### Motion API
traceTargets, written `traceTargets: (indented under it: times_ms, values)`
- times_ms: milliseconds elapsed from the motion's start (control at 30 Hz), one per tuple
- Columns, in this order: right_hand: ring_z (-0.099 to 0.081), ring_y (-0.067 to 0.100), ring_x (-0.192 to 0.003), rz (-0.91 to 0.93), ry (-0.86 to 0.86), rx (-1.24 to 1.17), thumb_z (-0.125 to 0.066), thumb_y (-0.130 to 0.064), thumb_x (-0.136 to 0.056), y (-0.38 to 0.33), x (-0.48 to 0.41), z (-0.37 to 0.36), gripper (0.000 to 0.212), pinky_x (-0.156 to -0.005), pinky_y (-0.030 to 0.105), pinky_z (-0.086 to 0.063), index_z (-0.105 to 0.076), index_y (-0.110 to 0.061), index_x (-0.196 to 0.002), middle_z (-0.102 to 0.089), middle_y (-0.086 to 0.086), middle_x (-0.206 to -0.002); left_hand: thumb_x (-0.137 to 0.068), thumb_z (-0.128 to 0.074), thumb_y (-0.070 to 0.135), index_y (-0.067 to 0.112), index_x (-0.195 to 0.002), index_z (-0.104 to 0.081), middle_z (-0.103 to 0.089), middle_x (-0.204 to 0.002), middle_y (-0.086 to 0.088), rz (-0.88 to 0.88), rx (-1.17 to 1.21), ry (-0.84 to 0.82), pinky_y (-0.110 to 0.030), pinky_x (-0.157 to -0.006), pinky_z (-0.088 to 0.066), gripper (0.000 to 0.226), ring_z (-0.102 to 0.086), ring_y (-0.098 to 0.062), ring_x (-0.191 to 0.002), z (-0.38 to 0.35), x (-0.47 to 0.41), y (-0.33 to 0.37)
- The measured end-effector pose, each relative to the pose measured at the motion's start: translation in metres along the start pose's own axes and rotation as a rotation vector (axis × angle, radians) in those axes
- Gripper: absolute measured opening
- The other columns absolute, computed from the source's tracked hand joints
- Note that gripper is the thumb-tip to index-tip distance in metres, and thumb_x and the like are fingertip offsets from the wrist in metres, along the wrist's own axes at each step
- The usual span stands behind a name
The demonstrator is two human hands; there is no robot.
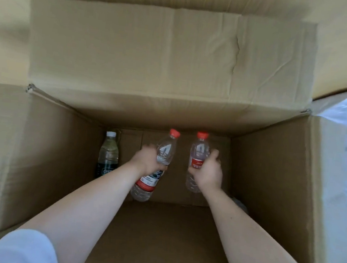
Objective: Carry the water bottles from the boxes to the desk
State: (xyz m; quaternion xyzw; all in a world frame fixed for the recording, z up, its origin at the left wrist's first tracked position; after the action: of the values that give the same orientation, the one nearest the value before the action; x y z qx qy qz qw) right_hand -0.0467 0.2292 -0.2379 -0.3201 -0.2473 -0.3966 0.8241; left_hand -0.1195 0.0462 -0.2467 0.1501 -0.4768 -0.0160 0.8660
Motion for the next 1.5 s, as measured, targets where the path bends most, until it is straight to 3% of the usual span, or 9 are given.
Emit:
traceTargets:
  times_ms: [233, 533, 767, 833, 900, 1100, 1233, 1367, 1500]
  values:
    - [-0.056, 0.034, -0.11, 0.161, 0.19, -0.122, -0.079, -0.021, -0.073, -0.038, 0.083, 0.065, 0.068, -0.09, 0.044, -0.05, -0.036, -0.013, -0.125, -0.052, 0.014, -0.122, -0.078, -0.075, 0.04, 0.008, -0.133, -0.042, -0.047, -0.126, -0.013, -0.213, -0.027, 0.219, -0.037, -0.092, -0.043, 0.071, -0.053, -0.032, -0.116, 0.062, 0.089, 0.031]
    - [-0.061, 0.02, -0.101, 0.372, 0.477, -0.331, -0.078, -0.031, -0.076, -0.069, 0.217, 0.16, 0.066, -0.08, 0.034, -0.052, -0.04, -0.018, -0.128, -0.058, 0.002, -0.116, -0.078, -0.075, 0.042, 0.016, -0.128, -0.05, -0.053, -0.12, -0.004, -0.547, 0.04, 0.453, -0.034, -0.09, -0.048, 0.062, -0.055, -0.021, -0.114, 0.128, 0.223, 0.063]
    - [-0.064, 0.014, -0.089, 0.509, 0.626, -0.591, -0.083, -0.027, -0.065, -0.054, 0.301, 0.239, 0.071, -0.078, 0.04, -0.056, -0.043, -0.029, -0.124, -0.065, -0.004, -0.098, -0.073, -0.079, 0.038, 0.02, -0.12, -0.056, -0.057, -0.116, 0.004, -0.878, 0.276, 0.554, -0.03, -0.089, -0.047, 0.055, -0.055, -0.012, -0.108, 0.156, 0.325, 0.111]
    - [-0.065, 0.011, -0.085, 0.531, 0.665, -0.659, -0.084, -0.024, -0.064, -0.037, 0.32, 0.257, 0.071, -0.076, 0.04, -0.058, -0.043, -0.032, -0.121, -0.065, -0.006, -0.095, -0.076, -0.078, 0.033, 0.025, -0.111, -0.054, -0.06, -0.108, 0.008, -0.945, 0.36, 0.538, -0.025, -0.08, -0.05, 0.044, -0.058, -0.01, -0.099, 0.152, 0.35, 0.131]
    - [-0.065, 0.009, -0.083, 0.551, 0.716, -0.715, -0.085, -0.024, -0.064, -0.014, 0.34, 0.275, 0.07, -0.075, 0.036, -0.058, -0.042, -0.036, -0.117, -0.065, -0.007, -0.094, -0.08, -0.076, 0.029, 0.026, -0.109, -0.053, -0.061, -0.099, 0.012, -0.987, 0.443, 0.502, -0.018, -0.07, -0.046, 0.037, -0.058, -0.004, -0.088, 0.141, 0.374, 0.154]
    - [-0.061, 0.002, -0.078, 0.533, 0.847, -0.824, -0.086, -0.014, -0.066, 0.086, 0.403, 0.314, 0.067, -0.067, 0.017, -0.051, -0.047, -0.028, -0.118, -0.063, -0.008, -0.089, -0.084, -0.072, 0.024, 0.016, -0.11, -0.054, -0.066, -0.099, 0.005, -1.078, 0.619, 0.253, -0.02, -0.067, -0.051, 0.032, -0.065, -0.008, -0.087, 0.071, 0.43, 0.225]
    - [-0.06, -0.007, -0.07, 0.51, 0.866, -0.926, -0.083, -0.009, -0.071, 0.165, 0.44, 0.327, 0.063, -0.06, 0.006, -0.045, -0.046, -0.026, -0.119, -0.063, -0.008, -0.09, -0.089, -0.066, 0.025, 0.011, -0.109, -0.06, -0.072, -0.097, -0.004, -1.055, 0.777, -0.009, -0.035, -0.081, -0.055, 0.025, -0.07, -0.023, -0.093, -0.005, 0.457, 0.269]
    - [-0.061, -0.008, -0.064, 0.429, 0.887, -1.035, -0.074, -0.003, -0.078, 0.244, 0.473, 0.33, 0.053, -0.061, 0.008, -0.048, -0.049, -0.024, -0.12, -0.066, -0.006, -0.085, -0.086, -0.063, 0.039, 0.018, -0.121, -0.057, -0.073, -0.097, -0.004, -0.985, 0.882, -0.311, -0.036, -0.079, -0.056, 0.042, -0.07, -0.022, -0.092, -0.09, 0.482, 0.299]
    - [-0.067, 0.022, -0.075, 0.34, 0.863, -1.205, -0.067, -0.004, -0.082, 0.318, 0.497, 0.321, 0.026, -0.075, 0.034, -0.055, -0.066, -0.021, -0.102, -0.071, 0.003, -0.083, -0.071, -0.065, 0.05, 0.016, -0.128, -0.051, -0.068, -0.096, -0.007, -0.896, 0.901, -0.483, -0.049, -0.092, -0.053, 0.068, -0.067, -0.025, -0.086, -0.164, 0.505, 0.317]
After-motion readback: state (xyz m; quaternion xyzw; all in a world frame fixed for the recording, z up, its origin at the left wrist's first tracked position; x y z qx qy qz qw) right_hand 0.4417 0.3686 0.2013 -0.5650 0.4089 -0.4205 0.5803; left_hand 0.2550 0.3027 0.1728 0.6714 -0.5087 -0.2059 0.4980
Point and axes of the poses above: each hand's wrist, its own x-axis away from the middle knuckle, its own z-axis out of the back of the hand, y = z × x, the point moved 7 cm from there along -x, towards the middle knuckle
